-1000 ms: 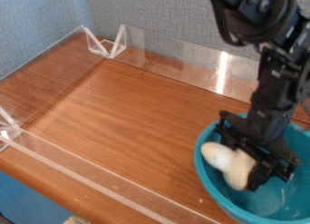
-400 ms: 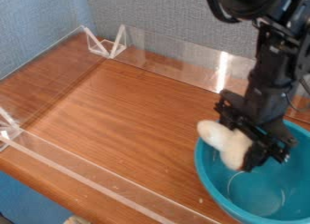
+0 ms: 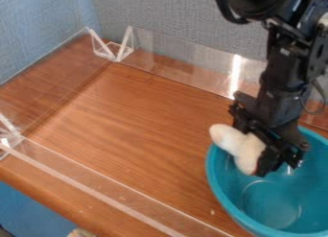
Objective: Remove the mushroom from inside the blue bowl and put it on the table
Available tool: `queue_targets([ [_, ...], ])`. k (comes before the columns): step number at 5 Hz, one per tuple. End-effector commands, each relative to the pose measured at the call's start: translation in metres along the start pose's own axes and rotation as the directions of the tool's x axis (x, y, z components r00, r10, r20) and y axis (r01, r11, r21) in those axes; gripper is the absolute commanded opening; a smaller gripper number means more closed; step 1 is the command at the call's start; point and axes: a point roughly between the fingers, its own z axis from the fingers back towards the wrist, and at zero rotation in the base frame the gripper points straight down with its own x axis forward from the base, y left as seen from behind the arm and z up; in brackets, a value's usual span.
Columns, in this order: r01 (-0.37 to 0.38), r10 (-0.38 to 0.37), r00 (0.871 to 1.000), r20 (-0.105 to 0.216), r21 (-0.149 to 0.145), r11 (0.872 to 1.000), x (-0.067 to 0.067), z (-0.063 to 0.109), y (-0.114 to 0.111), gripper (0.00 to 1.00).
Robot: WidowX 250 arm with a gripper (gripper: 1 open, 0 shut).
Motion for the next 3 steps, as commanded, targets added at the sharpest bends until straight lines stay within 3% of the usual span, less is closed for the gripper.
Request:
queue_targets([
  [1, 0.014, -0.015, 0.999, 0.044, 0.011, 1.000, 0.0070, 0.0085, 0.0014, 0.00],
  [3, 0.035, -0.035, 0.998, 0.047, 0.020, 0.999, 0.0115, 0.0059, 0.0013, 0.00],
])
